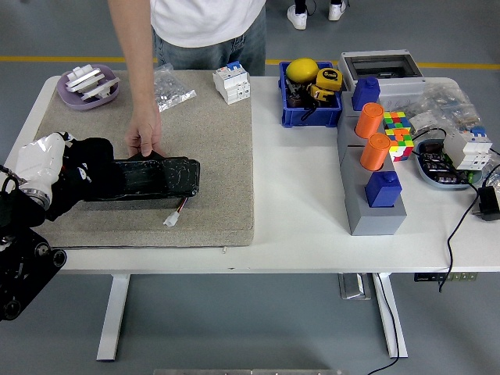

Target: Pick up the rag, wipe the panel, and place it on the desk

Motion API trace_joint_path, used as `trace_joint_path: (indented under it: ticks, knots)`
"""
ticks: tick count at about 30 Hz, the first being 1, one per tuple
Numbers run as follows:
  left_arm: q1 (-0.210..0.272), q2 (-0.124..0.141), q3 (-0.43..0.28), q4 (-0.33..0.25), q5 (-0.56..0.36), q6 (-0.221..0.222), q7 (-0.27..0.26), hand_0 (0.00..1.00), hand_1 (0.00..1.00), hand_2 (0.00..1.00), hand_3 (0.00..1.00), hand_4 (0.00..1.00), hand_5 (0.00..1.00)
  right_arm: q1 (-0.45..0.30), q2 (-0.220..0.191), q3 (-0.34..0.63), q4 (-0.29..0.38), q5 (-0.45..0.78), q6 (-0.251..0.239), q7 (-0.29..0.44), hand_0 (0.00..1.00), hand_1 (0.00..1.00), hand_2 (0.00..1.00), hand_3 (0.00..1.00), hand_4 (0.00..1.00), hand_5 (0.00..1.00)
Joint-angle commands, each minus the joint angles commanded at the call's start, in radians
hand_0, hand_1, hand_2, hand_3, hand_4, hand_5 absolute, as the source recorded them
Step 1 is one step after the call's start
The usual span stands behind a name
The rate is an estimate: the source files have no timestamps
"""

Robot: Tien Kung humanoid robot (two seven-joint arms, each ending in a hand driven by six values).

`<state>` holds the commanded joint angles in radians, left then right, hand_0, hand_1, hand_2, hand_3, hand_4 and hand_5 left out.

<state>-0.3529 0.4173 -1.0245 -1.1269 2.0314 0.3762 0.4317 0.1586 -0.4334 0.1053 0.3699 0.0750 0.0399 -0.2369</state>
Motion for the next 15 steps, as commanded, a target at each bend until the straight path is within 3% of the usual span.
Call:
trace_joint_path:
  ticks: [10, 15]
  knots:
    - [0.009, 0.013, -0.084, 0.044, -0.003, 0.021, -0.023, 0.186, 0.232, 0.54, 0.53, 0.251, 0.002, 0.0, -0.001, -0.006, 0.003, 0.003, 0.0, 0.003, 0.766, 0.702, 0.712, 0.683, 0.998, 0.519]
    - [-0.012, 0.025, -0.069, 0.12, -0.065, 0.072, -0.091, 0.186, 0.232, 0.54, 0.53, 0.251, 0.002, 0.002, -0.001, -0.007, 0.005, 0.001, 0.001, 0.004, 0.766, 0.702, 0.712, 0.683, 0.998, 0.519]
